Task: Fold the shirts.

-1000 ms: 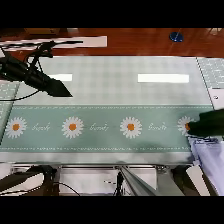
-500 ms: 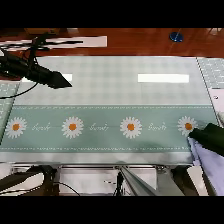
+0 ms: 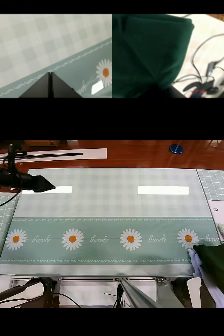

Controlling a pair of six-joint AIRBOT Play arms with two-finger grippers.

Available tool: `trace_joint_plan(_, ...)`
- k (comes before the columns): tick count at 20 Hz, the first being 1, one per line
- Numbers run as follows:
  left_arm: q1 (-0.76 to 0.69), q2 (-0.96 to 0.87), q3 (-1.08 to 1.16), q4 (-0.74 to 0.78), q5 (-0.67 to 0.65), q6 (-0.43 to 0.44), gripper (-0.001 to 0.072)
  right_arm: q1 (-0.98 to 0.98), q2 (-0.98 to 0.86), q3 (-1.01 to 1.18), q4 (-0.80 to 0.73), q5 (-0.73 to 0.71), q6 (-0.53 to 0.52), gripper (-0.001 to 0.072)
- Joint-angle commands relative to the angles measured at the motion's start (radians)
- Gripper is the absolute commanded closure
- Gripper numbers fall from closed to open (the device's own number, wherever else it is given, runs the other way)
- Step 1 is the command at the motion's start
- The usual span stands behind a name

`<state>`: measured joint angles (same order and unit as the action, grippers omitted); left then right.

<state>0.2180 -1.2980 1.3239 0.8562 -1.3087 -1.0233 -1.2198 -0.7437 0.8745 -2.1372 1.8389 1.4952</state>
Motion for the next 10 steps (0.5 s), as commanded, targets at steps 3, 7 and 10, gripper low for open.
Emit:
trace_joint_plan(3,0.117,0.000,0.001,-0.001,0.007,-0.003,0.0679,0.000,0.005,-0.167,-0.174,-0.089,-0.007,0.0685)
trace_joint_plan(7,0.122,-0.001,0.001,-0.013,0.007,-0.002,0.0676,0.000,0.005,-0.172,-0.138,-0.120,-0.142,0.0216)
trace_joint_plan(10,0.118,-0.003,0.001,-0.020,0.008,-0.002,0.0390,0.005,-0.007,-0.151,-0.114,-0.202,-0.153,0.0221)
